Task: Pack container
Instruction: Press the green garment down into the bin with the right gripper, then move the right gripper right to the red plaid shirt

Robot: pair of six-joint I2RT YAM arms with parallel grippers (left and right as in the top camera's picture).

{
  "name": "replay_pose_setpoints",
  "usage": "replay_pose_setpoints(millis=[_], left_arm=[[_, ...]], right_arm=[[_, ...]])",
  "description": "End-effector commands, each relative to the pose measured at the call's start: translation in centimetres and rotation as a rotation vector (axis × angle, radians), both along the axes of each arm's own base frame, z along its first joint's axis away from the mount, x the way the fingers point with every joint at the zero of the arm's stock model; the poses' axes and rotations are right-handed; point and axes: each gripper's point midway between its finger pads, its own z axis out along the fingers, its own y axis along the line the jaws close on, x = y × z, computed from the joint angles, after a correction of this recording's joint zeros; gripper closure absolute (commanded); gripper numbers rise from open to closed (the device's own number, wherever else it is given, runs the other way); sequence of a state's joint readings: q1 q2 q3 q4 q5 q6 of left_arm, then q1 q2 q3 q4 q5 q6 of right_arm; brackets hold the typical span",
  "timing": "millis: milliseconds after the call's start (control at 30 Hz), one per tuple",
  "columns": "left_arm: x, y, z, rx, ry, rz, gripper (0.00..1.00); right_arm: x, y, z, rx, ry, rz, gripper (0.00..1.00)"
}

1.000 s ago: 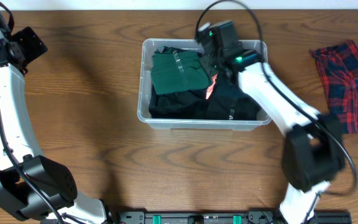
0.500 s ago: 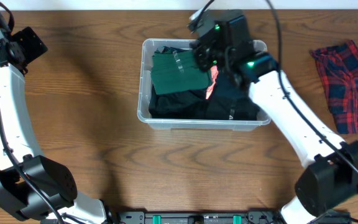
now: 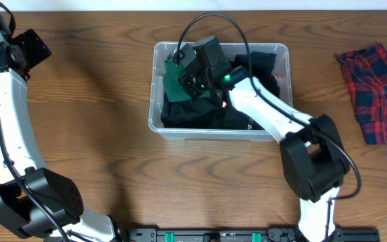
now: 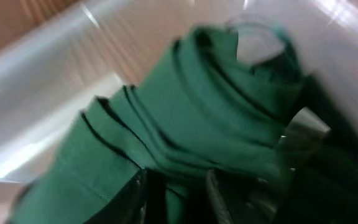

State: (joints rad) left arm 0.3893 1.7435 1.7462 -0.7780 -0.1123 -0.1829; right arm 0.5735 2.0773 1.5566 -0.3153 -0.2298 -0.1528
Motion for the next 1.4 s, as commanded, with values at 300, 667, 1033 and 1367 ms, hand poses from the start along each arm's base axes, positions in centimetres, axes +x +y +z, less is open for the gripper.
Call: replay_pose_setpoints(millis=[300, 667, 1033, 1367], left_arm=[[-0.2, 0.3, 0.3, 0.012, -0.001, 0.009, 0.02], [-0.2, 0.3, 0.3, 0.012, -0.001, 0.009, 0.02], [-0.2, 0.3, 0.3, 0.012, -0.001, 0.009, 0.02], [-0.2, 0.3, 0.3, 0.012, -0.001, 0.009, 0.02]], right_arm=[[1.5, -1.9, 11.7, 0.127, -0.203, -0.073, 0.59], [2.0, -23.8, 16.5, -0.095, -0.173, -0.603, 0.63], [-3.0, -45.5, 10.7, -0.108, 0.175, -1.208, 0.99], [-7.5, -55.5, 6.2, -0.084, 0.327, -1.493, 0.99]])
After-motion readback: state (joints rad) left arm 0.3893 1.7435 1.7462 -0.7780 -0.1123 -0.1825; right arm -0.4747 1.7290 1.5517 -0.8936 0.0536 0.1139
